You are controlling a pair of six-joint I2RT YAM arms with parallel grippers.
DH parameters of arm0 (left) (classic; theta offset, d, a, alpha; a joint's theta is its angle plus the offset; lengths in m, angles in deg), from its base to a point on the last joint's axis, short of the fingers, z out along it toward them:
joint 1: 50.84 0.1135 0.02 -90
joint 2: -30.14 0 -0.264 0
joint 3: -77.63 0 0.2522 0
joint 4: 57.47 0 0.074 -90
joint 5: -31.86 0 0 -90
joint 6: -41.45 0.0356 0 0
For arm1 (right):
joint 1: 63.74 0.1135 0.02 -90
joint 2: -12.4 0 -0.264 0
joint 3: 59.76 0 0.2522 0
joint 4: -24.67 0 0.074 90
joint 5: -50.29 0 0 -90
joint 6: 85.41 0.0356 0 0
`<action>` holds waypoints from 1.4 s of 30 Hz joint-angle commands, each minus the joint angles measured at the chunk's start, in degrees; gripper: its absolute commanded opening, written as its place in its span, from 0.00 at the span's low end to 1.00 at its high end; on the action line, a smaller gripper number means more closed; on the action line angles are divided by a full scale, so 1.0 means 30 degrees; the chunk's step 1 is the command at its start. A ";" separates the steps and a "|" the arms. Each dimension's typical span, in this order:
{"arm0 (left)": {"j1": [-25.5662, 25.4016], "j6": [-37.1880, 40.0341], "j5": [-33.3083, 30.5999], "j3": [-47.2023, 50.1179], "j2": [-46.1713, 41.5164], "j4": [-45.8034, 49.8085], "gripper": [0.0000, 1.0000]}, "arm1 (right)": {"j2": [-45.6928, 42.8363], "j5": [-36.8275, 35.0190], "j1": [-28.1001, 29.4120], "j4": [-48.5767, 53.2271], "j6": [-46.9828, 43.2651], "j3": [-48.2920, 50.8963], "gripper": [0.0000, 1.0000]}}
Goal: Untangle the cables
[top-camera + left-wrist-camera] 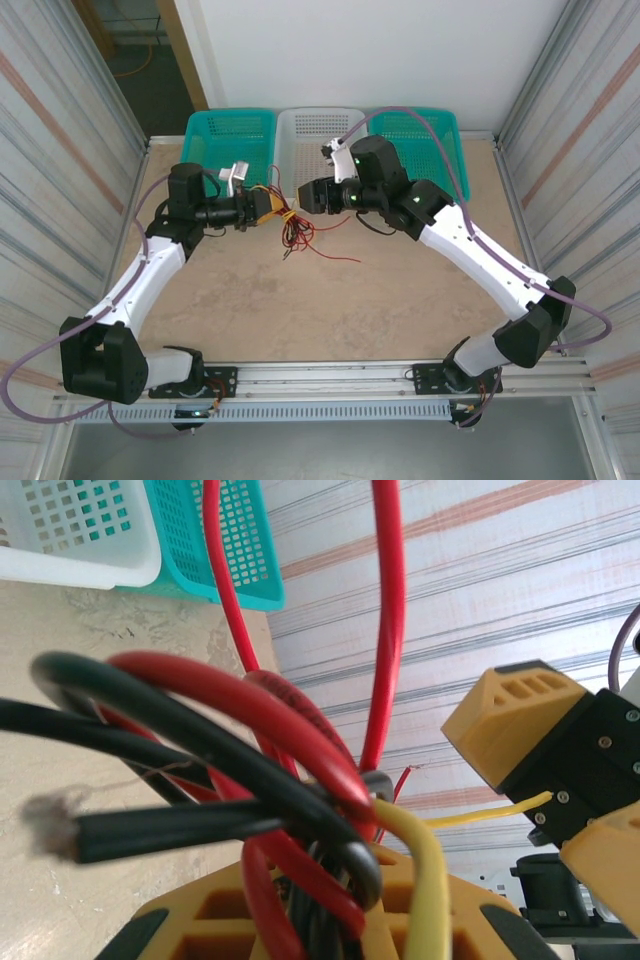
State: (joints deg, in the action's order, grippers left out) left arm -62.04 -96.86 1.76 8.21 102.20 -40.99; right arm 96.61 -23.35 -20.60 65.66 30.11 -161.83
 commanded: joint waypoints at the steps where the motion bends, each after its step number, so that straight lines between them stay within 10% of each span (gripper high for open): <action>1: 0.0174 -0.0155 0.0215 -0.0607 -0.0505 -0.0350 0.00 | 0.0101 0.0174 0.0124 0.0586 -0.0019 -0.0642 0.44; 12: 0.0160 0.0181 0.0637 -0.0651 -0.0405 -0.0325 0.00 | 0.1704 0.0769 -0.0169 0.1371 -0.0523 -0.2017 0.38; 21: 0.0211 0.0458 0.1072 -0.0666 -0.0140 -0.0469 0.00 | 0.1480 0.0649 -0.0699 0.1033 -0.0479 -0.1705 0.00; 25: 0.0201 0.0473 0.1424 -0.0543 -0.0337 -0.0807 0.00 | 0.1287 0.1026 -0.1595 0.0897 -0.0203 -0.1822 0.00; 42: -0.2212 -1.2468 -0.1420 0.1162 -0.0807 -2.1556 0.00 | 0.2389 0.7912 -0.5783 -1.0809 0.6575 0.4234 0.00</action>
State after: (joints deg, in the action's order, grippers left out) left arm -66.63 -124.73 -1.11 13.09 102.15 -83.65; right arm 101.99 -0.38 -35.12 46.07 41.72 -153.13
